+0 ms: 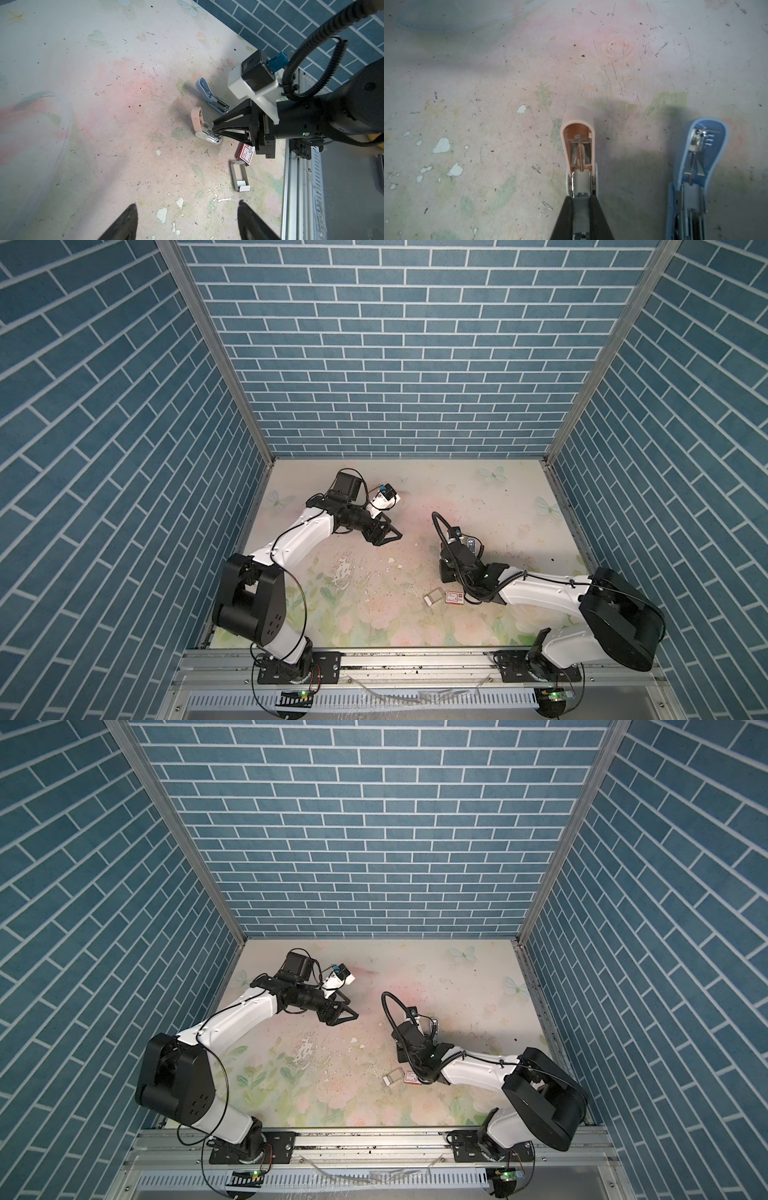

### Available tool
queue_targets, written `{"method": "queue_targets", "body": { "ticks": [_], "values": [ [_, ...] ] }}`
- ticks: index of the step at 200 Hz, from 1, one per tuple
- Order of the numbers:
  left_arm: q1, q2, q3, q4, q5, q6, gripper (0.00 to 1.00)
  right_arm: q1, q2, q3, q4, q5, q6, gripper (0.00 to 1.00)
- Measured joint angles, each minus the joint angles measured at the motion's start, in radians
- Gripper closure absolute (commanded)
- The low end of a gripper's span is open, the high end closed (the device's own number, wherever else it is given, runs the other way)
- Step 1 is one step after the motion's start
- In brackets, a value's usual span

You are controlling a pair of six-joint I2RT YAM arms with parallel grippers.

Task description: Load the staples into the stapler

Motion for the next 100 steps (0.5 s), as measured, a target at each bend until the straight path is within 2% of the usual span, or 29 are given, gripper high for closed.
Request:
{"method": "queue_targets", "body": {
  "ticks": [100],
  "values": [
    [0.0, 0.011, 0.0, 0.0, 0.003, 0.0, 0.23, 0.0, 0.023, 0.0, 0.021, -0.008, 0.005, 0.94]
  ]
}}
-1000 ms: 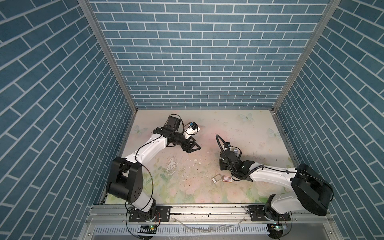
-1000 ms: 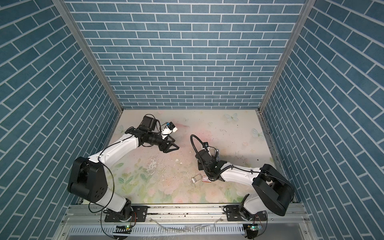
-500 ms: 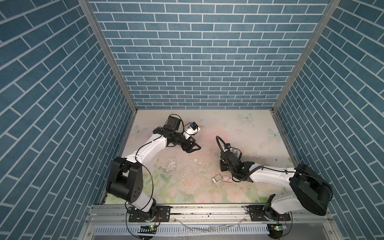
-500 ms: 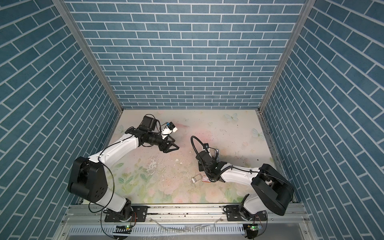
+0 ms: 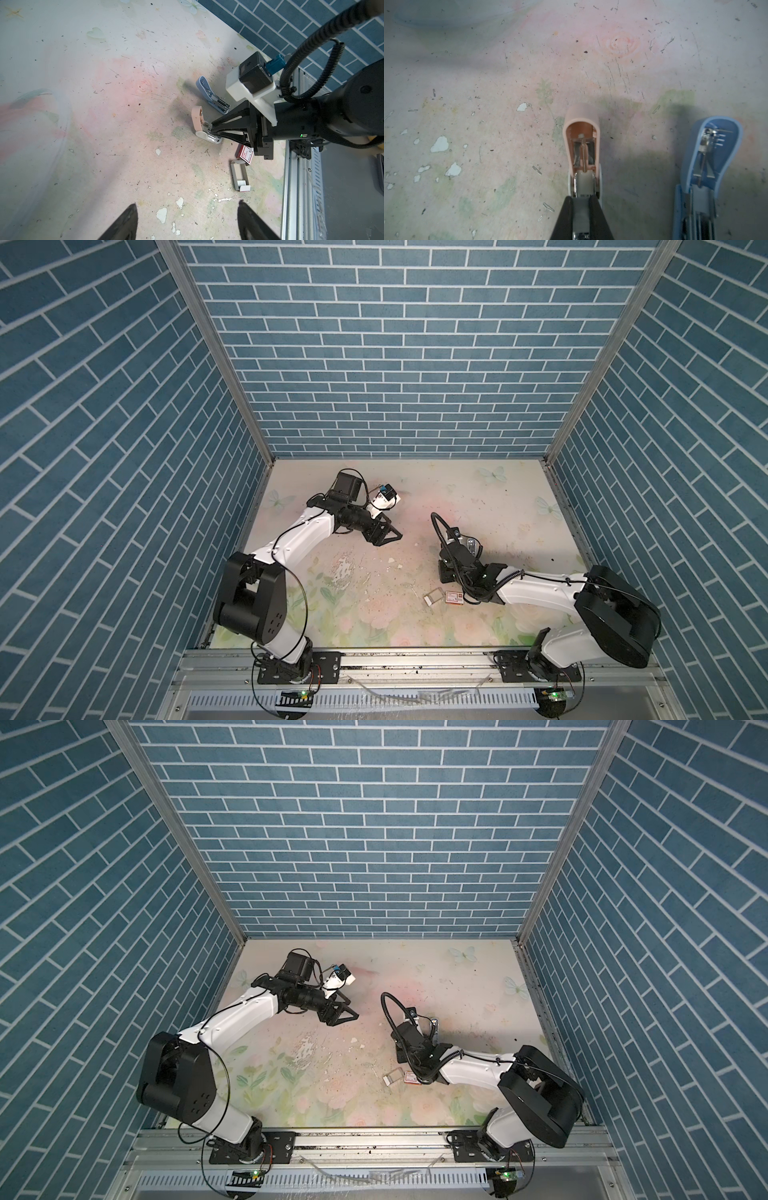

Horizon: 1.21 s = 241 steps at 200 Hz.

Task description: Load the staples into the stapler

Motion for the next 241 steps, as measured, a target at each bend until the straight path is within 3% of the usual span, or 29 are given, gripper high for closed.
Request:
{"method": "queue_targets", "body": {
  "ticks": [241],
  "values": [
    [0.0, 0.006, 0.0, 0.0, 0.001, 0.0, 0.23, 0.0, 0.0, -0.043, 0.027, 0.001, 0.022, 0.93]
  ]
}}
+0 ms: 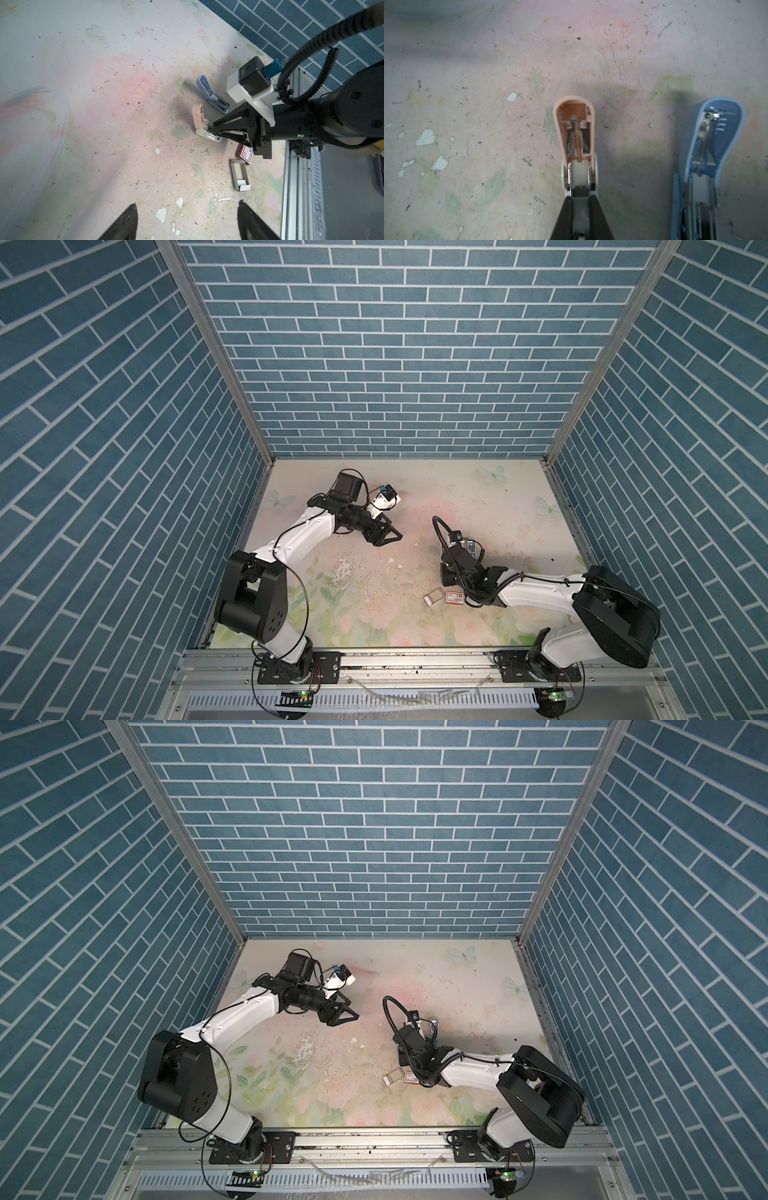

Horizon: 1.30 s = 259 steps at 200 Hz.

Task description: Load the staples into the stapler

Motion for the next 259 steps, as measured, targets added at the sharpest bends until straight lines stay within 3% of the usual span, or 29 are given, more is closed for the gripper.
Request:
{"method": "queue_targets", "body": {
  "ticks": [110, 259],
  "values": [
    [0.0, 0.0, 0.0, 0.0, 0.0, 0.0, 0.23, 0.0, 0.0, 0.0, 0.0, 0.0, 0.006, 0.83],
    [0.0, 0.0, -0.001, 0.0, 0.004, 0.0, 0.23, 0.0, 0.006, 0.0, -0.009, -0.001, 0.007, 0.77]
  ]
}}
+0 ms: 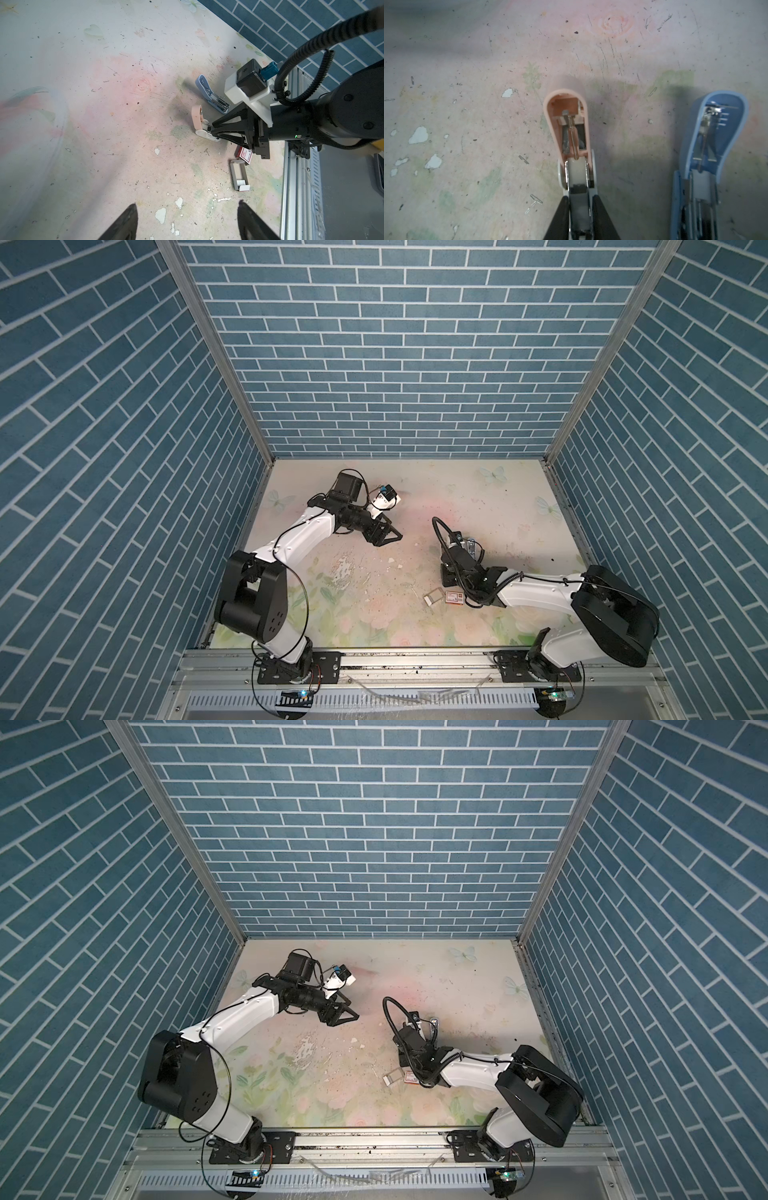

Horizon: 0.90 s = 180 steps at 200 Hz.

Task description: Load the staples into the stapler

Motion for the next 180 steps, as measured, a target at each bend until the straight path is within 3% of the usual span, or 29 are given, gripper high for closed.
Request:
{"method": "queue_targets", "body": {
  "ticks": [83, 138, 180],
  "values": [
    [0.0, 0.0, 0.0, -0.001, -0.003, 0.008, 0.23, 0.0, -0.017, 0.031, -0.055, 0.0, -0.009, 0.66],
    [0.0, 0.0, 0.0, -0.007, -0.009, 0.011, 0.23, -0.011, -0.138, 0.109, -0.143, 0.003, -0.03, 0.64],
    [0.0, 0.0, 0.0, -0.008, -0.013, 0.018, 0.23, -0.082, -0.161, 0.116, -0.209, -0.02, -0.031, 0.64]
  ]
}}
